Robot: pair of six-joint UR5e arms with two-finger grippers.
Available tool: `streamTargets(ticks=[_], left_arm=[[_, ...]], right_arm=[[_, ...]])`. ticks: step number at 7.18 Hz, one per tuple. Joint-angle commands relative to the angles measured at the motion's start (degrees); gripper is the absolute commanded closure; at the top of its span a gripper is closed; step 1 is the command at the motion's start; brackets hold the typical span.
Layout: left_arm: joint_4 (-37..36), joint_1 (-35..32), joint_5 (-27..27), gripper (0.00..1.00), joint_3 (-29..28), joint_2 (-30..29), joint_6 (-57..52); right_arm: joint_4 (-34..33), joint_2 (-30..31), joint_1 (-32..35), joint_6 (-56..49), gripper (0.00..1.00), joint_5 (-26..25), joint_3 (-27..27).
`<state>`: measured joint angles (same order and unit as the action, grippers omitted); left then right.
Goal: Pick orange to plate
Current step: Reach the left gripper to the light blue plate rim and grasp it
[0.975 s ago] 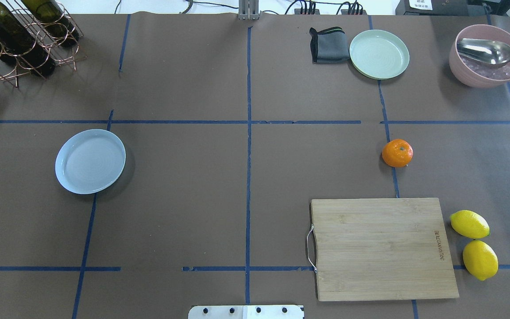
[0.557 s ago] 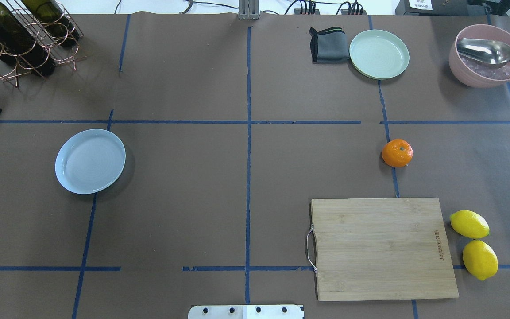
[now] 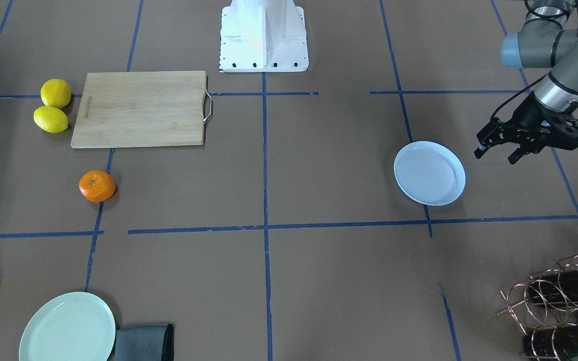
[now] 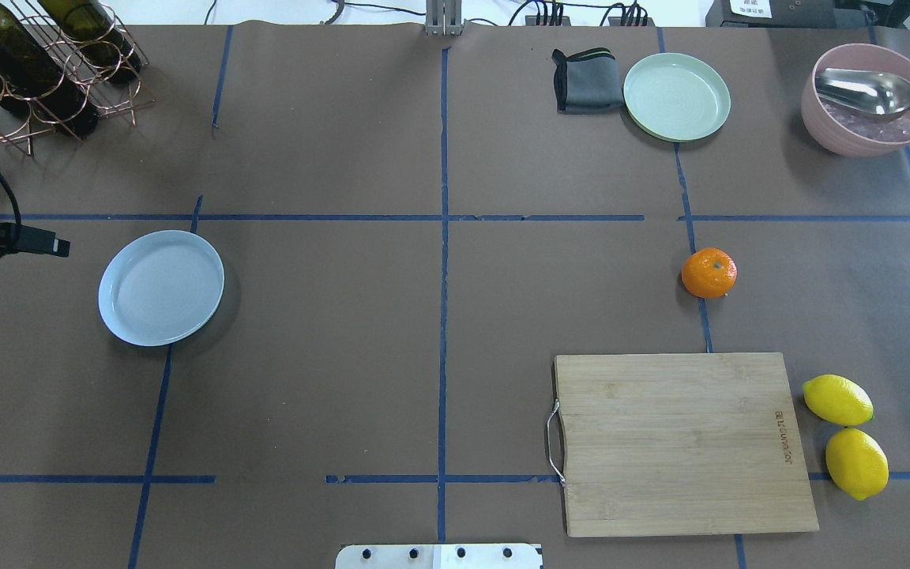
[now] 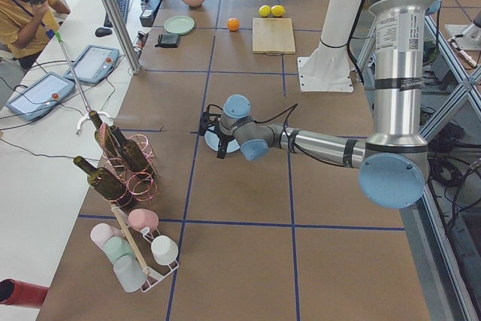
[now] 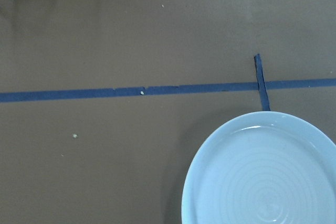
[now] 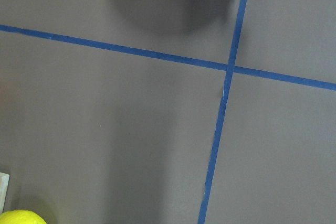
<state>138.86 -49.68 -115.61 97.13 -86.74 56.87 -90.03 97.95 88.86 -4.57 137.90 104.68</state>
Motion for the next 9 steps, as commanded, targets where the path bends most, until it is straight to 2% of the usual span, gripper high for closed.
streamTargets(ticks=[1, 2, 5, 9], left_arm=[[0.97, 5.37, 6.33, 0.01, -1.76, -0.27, 4.2], [1.14, 6.26, 8.01, 0.16, -3.16, -0.8, 4.73], [1.32, 6.26, 7.94, 1.0, -3.0, -2.03, 8.34], [1.32, 6.18, 7.59, 1.0, -1.25, -2.38, 8.25]], right_arm=[[0.03, 0.05, 0.0, 0.0, 0.0, 0.0, 0.0], [-0.06, 0.05, 0.0, 0.0, 0.0, 0.0, 0.0], [-0.06, 0.05, 0.0, 0.0, 0.0, 0.0, -0.09], [-0.06, 0.05, 0.0, -0.18, 0.0, -0.09, -0.44]])
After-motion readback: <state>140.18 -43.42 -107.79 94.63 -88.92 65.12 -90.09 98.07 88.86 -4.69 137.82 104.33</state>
